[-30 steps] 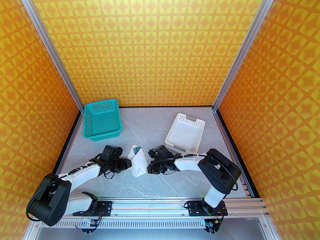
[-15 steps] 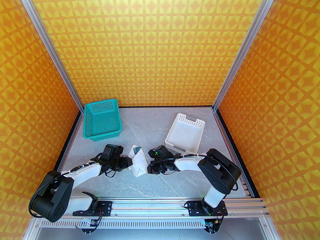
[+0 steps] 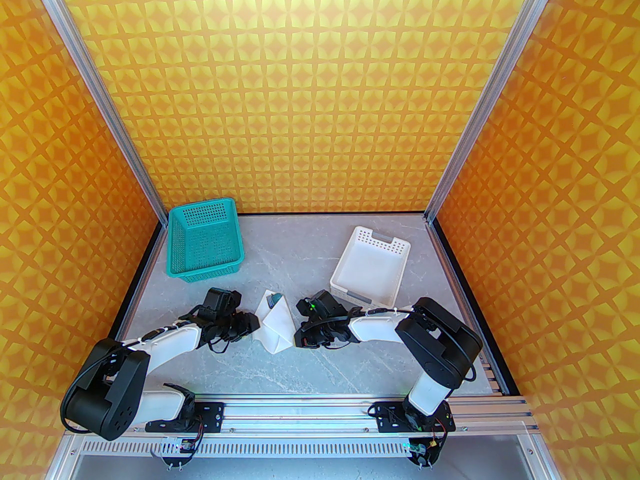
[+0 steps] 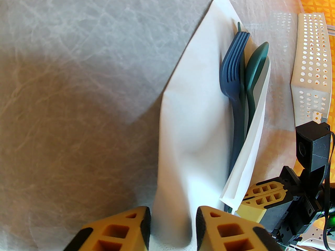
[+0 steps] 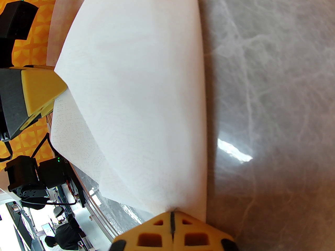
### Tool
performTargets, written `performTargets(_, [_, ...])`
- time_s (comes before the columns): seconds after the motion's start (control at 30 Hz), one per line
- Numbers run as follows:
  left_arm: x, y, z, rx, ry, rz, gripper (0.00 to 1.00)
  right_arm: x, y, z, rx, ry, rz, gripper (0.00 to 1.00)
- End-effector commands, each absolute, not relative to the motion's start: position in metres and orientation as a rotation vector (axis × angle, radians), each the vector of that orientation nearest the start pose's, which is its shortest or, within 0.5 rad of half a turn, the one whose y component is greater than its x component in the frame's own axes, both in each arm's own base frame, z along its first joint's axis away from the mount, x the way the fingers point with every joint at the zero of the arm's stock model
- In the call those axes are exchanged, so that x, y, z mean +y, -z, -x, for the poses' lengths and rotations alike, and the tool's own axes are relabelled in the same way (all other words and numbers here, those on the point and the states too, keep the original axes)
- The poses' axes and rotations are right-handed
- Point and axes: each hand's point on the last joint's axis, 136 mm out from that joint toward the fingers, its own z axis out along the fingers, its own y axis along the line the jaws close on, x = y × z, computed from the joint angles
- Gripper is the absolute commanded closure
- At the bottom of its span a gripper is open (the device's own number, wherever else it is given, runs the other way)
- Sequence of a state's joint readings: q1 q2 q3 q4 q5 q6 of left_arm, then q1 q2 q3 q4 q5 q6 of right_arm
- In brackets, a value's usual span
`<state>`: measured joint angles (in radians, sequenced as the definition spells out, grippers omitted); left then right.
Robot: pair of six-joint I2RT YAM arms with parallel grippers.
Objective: Place the utensils on the paper napkin and roll it up
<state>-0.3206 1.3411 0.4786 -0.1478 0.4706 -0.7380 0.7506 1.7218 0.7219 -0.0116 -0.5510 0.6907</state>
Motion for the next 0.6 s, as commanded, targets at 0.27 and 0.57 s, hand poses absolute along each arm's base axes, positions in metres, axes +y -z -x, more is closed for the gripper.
performTargets(0.27, [-0.175, -0.06, -0.242, 2.659, 1.146, 0.305, 0.61, 0.27, 0.034, -0.185, 3.044, -0.825, 0.24, 1.0])
performTargets(0.57, [-0.166, -0.041, -0.234, 2.724, 1.078, 0.355, 0.63, 0.271, 0.033, -0.185, 3.044, -0.825, 0.242, 1.0])
